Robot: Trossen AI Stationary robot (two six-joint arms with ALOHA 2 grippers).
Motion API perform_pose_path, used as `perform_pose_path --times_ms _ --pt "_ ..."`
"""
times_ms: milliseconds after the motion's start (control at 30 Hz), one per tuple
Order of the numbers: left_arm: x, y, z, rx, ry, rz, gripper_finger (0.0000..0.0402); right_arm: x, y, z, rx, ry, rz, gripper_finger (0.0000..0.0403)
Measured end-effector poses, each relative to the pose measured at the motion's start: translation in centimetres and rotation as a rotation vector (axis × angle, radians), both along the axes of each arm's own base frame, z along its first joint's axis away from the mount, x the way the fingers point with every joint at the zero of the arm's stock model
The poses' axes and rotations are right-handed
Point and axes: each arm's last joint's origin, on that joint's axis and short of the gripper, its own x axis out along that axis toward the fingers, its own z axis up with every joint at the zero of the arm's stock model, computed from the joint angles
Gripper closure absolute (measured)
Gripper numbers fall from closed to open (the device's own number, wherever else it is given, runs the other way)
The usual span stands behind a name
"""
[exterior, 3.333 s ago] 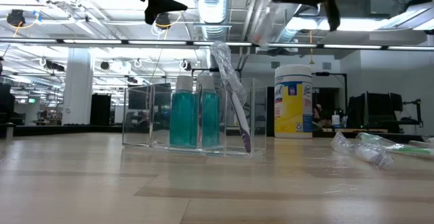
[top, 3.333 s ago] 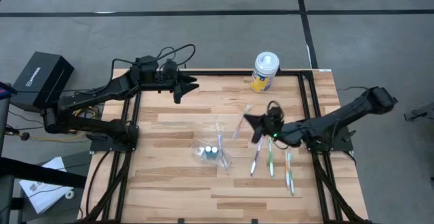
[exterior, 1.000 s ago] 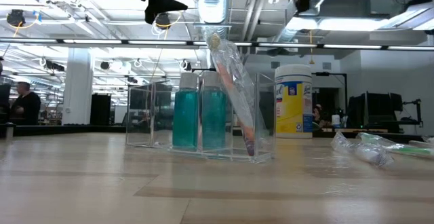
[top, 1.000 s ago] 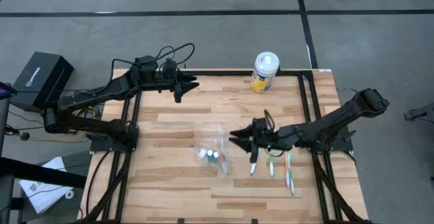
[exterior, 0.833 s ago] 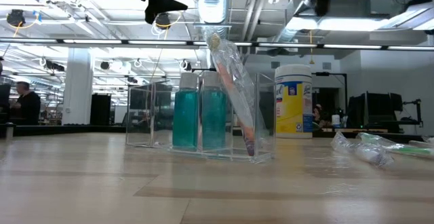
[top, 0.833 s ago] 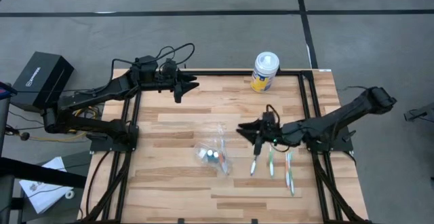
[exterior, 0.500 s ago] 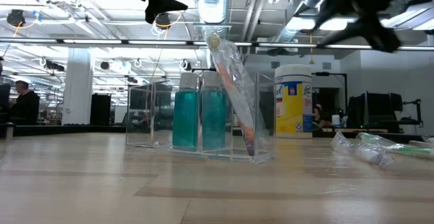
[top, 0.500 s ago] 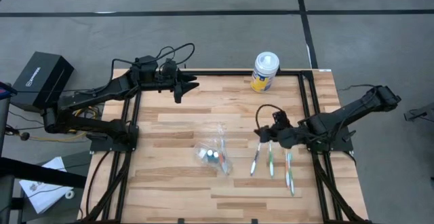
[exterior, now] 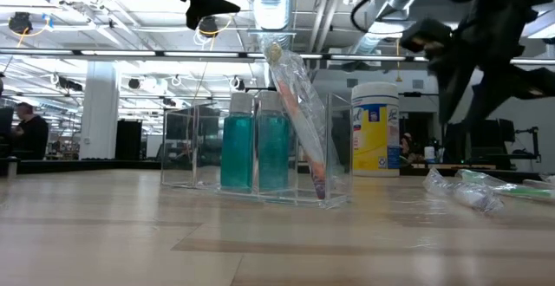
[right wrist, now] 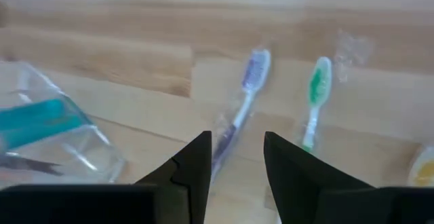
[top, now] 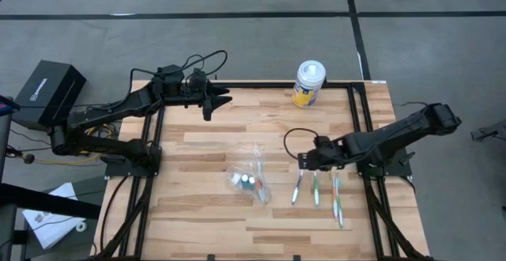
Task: Pick & Place toothbrushing station
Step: Put the left green toothbrush into the transparent organizer
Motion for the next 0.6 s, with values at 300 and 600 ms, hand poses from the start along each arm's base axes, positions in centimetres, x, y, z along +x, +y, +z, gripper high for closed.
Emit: perform_pose_path --times_ms 300,600 --pt "0.0 -0.1 0.0 0.009 0.001 -0.032 0.0225 0.9 -0.4 -2.2 0.061 0.138 0.002 0.0238" --pt "0.0 -0.1 0.0 0.009 0.001 -0.036 0.0225 1.4 -0.1 -3.9 0.098 0.229 0.011 0.0236"
